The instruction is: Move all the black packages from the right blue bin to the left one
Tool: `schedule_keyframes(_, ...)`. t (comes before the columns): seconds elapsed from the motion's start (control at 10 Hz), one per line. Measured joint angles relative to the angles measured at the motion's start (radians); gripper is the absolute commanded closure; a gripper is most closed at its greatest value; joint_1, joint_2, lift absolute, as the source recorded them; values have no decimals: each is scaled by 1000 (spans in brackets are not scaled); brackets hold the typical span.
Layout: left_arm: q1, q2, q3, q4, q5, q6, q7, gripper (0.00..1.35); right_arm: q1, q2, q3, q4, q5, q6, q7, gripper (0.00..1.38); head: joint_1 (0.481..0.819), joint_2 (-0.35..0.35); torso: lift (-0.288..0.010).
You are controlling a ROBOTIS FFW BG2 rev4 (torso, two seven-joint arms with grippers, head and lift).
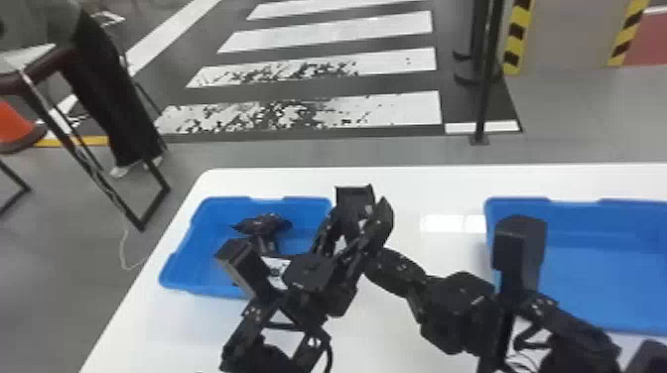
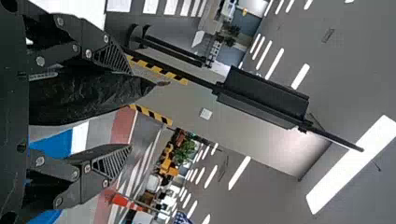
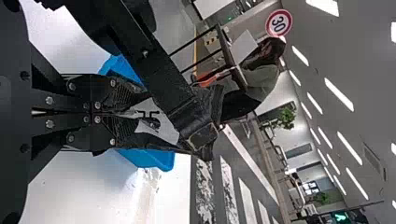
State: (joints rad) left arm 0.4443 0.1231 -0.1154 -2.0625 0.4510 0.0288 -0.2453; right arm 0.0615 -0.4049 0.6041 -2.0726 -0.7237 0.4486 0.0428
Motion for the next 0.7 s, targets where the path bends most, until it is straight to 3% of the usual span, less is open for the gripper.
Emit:
schedule_keyframes(0.3, 26, -4, 20, -39, -16, 43, 31, 1220, 1, 0, 0, 6, -3, -18, 3, 1191, 695, 273, -132)
schedule_keyframes(0.4, 31, -5, 23, -45, -17, 43, 39, 1220, 0, 1, 0, 9, -4, -24, 4, 1156, 695, 276, -132)
schedule_keyframes(0.5, 31, -5, 25, -48, -19, 39, 50, 1220, -3, 3, 0, 20, -9, -32, 15, 1024, 695, 280, -132)
schedule_keyframes(0.7, -4, 2, 78, -35, -78, 47, 94, 1220, -12, 13, -15, 84, -29, -98, 65, 1026, 695, 303, -132)
